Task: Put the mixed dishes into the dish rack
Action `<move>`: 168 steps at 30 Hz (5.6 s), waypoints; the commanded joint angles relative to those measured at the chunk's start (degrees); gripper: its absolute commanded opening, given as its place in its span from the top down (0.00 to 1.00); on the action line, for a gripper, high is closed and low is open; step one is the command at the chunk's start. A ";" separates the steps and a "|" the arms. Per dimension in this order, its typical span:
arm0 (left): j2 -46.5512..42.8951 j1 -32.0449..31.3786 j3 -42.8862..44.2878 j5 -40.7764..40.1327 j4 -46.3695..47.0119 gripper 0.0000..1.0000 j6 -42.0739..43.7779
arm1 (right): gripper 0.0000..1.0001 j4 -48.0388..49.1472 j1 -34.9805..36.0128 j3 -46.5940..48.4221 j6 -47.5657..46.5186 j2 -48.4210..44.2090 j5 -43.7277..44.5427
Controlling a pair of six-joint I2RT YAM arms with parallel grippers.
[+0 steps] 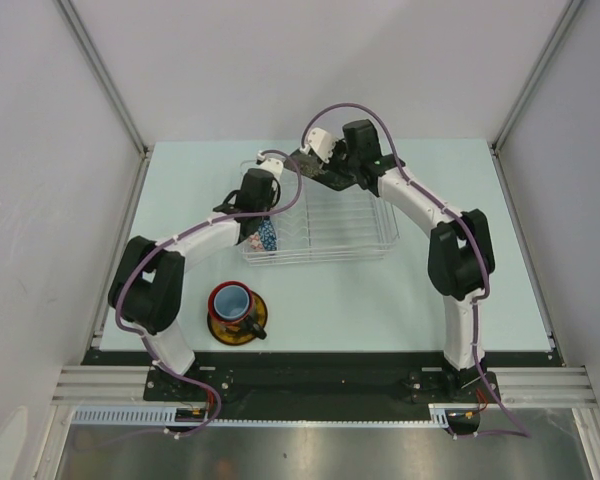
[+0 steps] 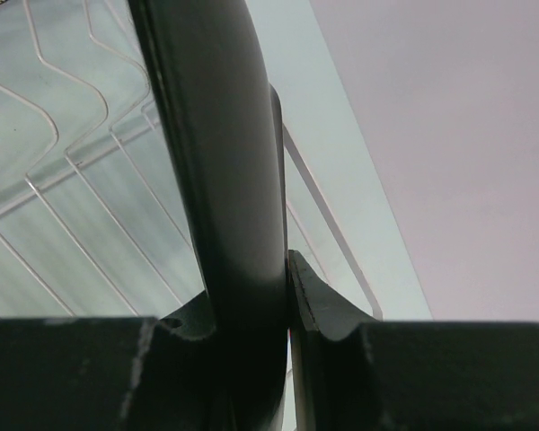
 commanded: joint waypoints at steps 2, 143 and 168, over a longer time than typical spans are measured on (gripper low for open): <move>-3.02 0.11 -1.18 0.04 -3.67 0.62 -0.60 | 1.00 10.16 1.23 5.76 0.48 -0.99 0.86; -20.16 16.46 -4.69 12.26 -15.80 0.01 0.63 | 0.40 -8.73 -7.91 -19.02 54.45 -13.48 22.31; -21.83 17.25 -6.72 12.35 -15.10 0.01 0.36 | 0.53 -7.33 -7.47 -25.61 58.31 -22.61 15.38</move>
